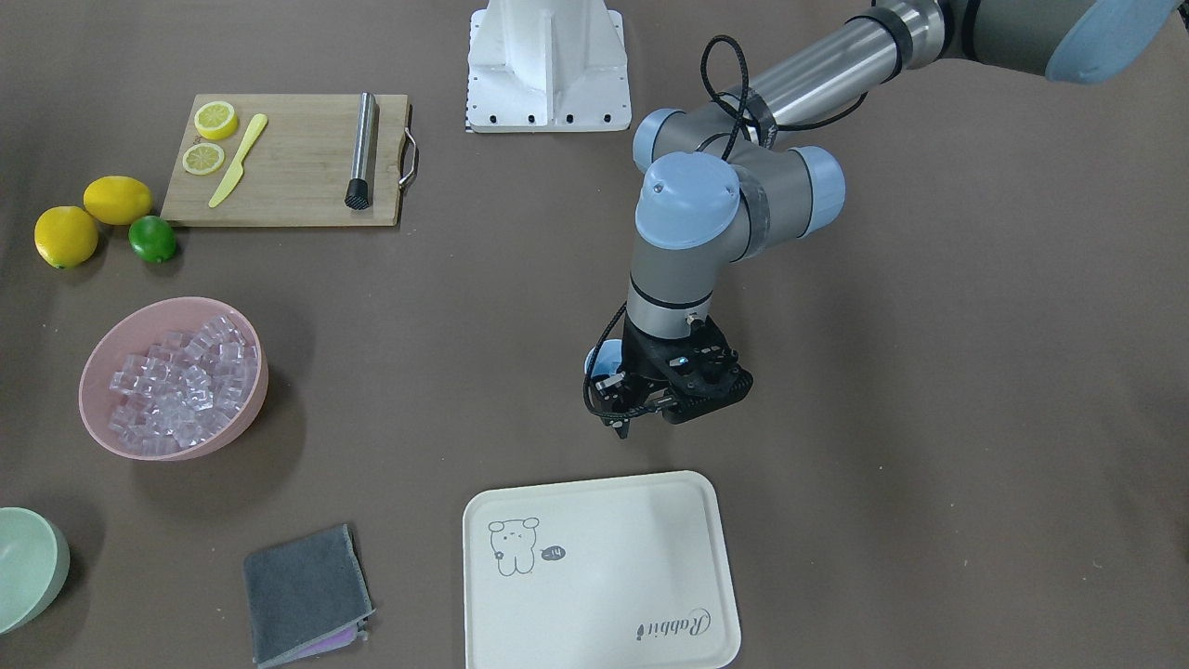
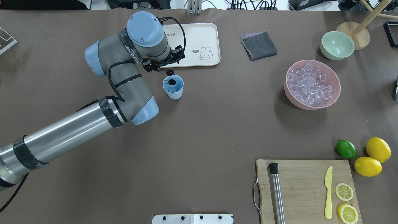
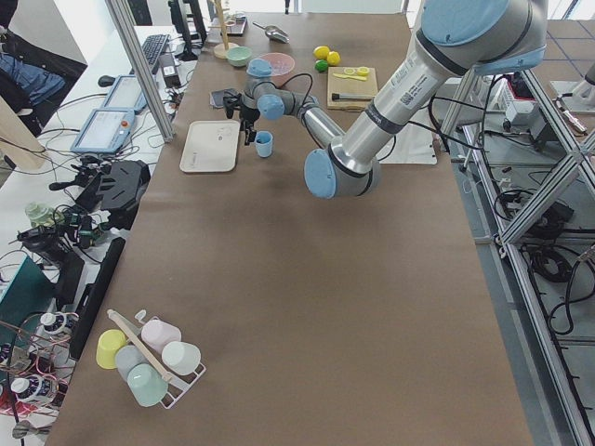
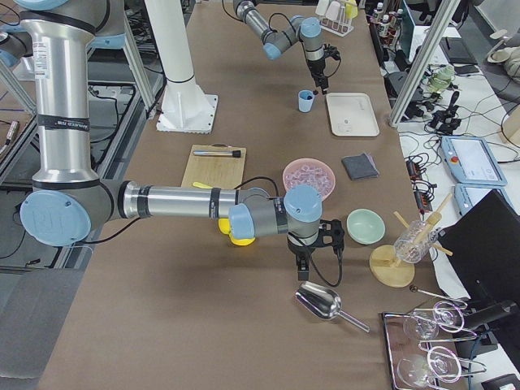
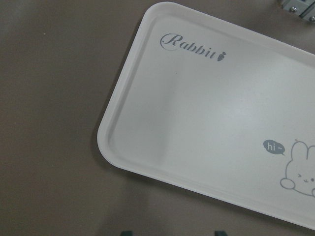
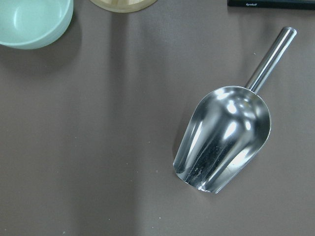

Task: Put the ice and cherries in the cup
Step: 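Open the left gripper to drop the cherries and lift away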

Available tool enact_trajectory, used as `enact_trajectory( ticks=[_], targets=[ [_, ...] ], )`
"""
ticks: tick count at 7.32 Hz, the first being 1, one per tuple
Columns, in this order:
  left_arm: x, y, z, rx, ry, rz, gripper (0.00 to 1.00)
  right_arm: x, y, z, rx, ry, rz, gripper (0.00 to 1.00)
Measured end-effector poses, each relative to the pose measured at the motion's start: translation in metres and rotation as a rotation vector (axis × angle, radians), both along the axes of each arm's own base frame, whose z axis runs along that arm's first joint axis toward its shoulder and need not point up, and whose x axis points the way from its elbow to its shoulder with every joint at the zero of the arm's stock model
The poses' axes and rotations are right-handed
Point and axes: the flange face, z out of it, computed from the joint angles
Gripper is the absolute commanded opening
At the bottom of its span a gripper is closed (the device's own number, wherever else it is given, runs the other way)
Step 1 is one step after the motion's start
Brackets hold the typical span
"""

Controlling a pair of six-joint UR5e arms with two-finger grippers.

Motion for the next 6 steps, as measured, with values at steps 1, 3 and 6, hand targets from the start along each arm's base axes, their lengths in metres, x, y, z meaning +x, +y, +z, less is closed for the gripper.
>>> enact_trajectory(
  ticks=[1,3,6],
  targets=[
    [0.008,0.007,-0.001,0.005,-0.001,0.009,0.41,0.000,0.000,0.000,-0.001,0.000,0.000,1.00],
    [0.014,0.015,-0.008,0.022,0.002,0.019,0.32,0.001,0.002,0.001,-0.001,0.000,0.001,1.00],
    [0.004,0.007,-0.011,0.077,-0.022,0.053,0.31,0.006,0.004,-0.001,0.003,-0.006,0.010,1.00]
  ],
)
